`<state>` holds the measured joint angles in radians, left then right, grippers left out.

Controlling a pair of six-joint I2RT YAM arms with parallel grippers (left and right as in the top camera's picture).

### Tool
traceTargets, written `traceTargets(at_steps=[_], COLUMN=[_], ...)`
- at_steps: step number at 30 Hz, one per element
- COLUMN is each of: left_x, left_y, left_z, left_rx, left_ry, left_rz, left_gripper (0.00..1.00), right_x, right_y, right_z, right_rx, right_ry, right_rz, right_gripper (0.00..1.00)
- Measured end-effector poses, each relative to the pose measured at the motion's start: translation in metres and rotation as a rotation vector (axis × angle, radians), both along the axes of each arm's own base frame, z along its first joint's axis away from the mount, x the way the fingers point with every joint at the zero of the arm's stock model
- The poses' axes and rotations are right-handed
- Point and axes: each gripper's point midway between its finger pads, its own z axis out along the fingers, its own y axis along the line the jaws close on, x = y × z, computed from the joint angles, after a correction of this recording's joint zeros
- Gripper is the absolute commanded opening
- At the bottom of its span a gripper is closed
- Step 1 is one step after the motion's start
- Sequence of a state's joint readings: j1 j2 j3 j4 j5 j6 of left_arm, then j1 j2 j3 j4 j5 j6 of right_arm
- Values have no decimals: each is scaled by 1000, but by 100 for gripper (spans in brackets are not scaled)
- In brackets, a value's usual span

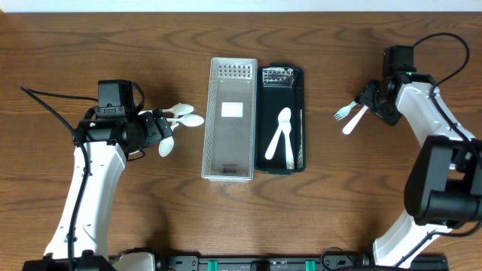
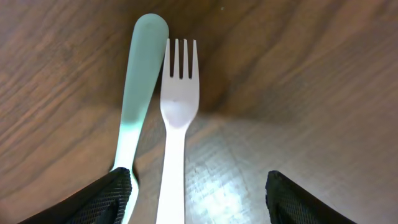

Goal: Pack container
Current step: 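Grasp another white fork with the right gripper, then drop the fork into the black basket with the right gripper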

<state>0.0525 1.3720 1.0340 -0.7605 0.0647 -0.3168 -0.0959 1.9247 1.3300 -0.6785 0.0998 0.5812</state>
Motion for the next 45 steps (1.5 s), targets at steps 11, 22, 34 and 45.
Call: traceTargets(at_steps=[11,22,34,45], left_x=[0,0,0,0], left_y=[0,0,0,0], left_z=[0,0,0,0], left_rx=[0,0,0,0], left_ry=[0,0,0,0], left_rz=[0,0,0,0], left_gripper=[98,98,98,98], right_x=[-5,-17,-17,-40], right_y=[1,1,64,211], right_z=[-42,-42,115,136], right_rx=[17,14,74,100], right_ry=[84,133,-218,-281], right_rz=[-21,-42,175,557], right_gripper=[58,11,1,6])
